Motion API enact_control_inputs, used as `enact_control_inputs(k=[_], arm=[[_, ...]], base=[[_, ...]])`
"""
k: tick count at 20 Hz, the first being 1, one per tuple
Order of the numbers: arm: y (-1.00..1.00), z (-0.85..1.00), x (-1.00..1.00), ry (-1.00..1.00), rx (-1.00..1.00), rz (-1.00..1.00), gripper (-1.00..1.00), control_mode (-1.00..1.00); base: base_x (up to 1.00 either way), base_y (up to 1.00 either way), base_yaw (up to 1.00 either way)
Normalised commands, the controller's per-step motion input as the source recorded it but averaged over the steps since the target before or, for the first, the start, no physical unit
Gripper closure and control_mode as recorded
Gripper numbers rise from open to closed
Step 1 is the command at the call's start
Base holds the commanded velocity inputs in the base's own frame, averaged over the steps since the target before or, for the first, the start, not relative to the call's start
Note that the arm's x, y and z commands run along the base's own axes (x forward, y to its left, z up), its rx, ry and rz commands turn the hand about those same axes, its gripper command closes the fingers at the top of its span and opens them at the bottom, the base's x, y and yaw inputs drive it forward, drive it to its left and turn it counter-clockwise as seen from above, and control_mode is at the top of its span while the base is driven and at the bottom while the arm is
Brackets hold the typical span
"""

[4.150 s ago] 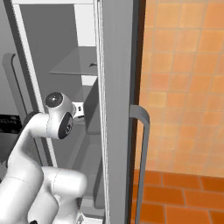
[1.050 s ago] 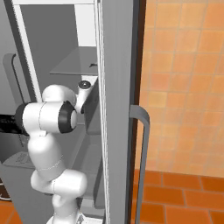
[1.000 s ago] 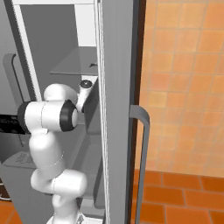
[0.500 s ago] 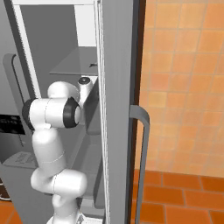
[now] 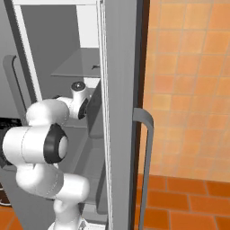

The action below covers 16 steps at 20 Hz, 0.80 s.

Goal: Place one potato and one fish in each tupperware on the nearby counter, to pack two identical lunches.

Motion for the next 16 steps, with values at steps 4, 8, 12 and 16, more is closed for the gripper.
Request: enact_control_inputs(k=[4,8,12,16], arm=[[-0.14,0.67,-1.0,0.0,0.01,-0.01,1.0,-1.0],[-0.03,0.63,-1.0,0.0,0.0,0.0,1.0,-1.0],[0.0,0.75,-1.0,0.0,0.0,0.0,1.0,-1.0],[0.0,0.8,-1.0,-0.04,0.0,0.0,1.0,-1.0]], base=[[0.0,0.0,0.0],[0.0,0.0,0.0],[0.0,0.0,0.0],[0.0,0.0,0.0]])
